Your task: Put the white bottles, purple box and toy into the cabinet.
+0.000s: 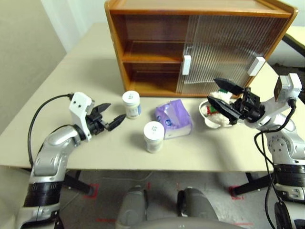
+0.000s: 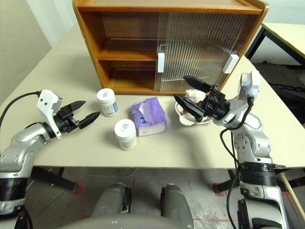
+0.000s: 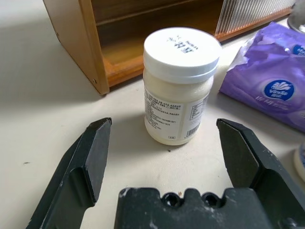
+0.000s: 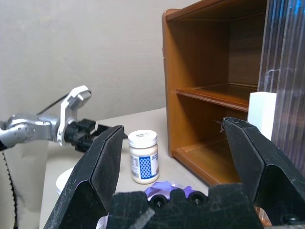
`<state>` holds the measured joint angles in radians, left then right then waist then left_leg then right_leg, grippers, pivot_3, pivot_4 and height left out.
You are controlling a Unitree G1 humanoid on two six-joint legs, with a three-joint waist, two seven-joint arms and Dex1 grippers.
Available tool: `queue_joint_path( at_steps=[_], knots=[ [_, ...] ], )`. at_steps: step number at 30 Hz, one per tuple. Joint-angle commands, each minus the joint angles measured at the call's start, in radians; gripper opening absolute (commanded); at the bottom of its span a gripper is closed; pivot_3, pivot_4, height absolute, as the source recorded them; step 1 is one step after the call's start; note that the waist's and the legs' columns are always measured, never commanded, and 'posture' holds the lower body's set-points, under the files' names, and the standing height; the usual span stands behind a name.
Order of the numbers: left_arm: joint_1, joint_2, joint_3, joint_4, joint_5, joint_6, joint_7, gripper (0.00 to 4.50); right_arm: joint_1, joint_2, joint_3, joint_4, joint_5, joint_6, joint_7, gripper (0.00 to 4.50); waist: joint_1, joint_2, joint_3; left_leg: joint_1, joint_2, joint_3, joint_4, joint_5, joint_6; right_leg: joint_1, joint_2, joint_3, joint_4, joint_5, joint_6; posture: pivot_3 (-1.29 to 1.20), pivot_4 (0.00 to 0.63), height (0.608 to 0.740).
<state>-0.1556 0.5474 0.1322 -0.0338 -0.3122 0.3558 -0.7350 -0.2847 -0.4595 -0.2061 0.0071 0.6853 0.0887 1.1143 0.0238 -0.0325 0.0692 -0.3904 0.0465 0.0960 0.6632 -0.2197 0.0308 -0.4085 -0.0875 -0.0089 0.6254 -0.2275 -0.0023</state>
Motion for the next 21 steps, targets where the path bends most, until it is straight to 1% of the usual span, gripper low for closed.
queue_joint_path(
  at_steps=[1,6,21],
  knots=[
    [-0.035,-0.013,-0.065,0.072,0.061,-0.052,0.008,4.48,-0.007,-0.009,-0.009,0.002,-0.006,-0.003,-0.001,4.5,-0.002,0.0,0.0,0.0,0.0,0.0,0.0,0.0,0.0,0.0,0.0,0.0,0.0,0.0,0.0,0.06,0.019,0.74],
    [-0.087,-0.045,-0.096,0.171,0.118,-0.104,0.055,4.48,0.002,-0.007,-0.01,-0.006,-0.006,-0.005,-0.005,4.5,-0.005,0.0,0.0,0.0,0.0,0.0,-0.001,0.0,0.0,0.0,0.0,0.0,0.0,0.0,0.0,0.06,0.018,0.74],
    [-0.209,-0.123,-0.181,0.365,0.179,-0.193,0.047,4.48,0.0,0.002,-0.001,-0.012,-0.006,0.0,-0.011,4.5,-0.006,0.0,-0.001,-0.001,0.0,0.0,-0.001,0.0,0.0,0.0,0.001,-0.001,-0.001,0.0,0.0,0.06,0.012,0.74]
  ],
)
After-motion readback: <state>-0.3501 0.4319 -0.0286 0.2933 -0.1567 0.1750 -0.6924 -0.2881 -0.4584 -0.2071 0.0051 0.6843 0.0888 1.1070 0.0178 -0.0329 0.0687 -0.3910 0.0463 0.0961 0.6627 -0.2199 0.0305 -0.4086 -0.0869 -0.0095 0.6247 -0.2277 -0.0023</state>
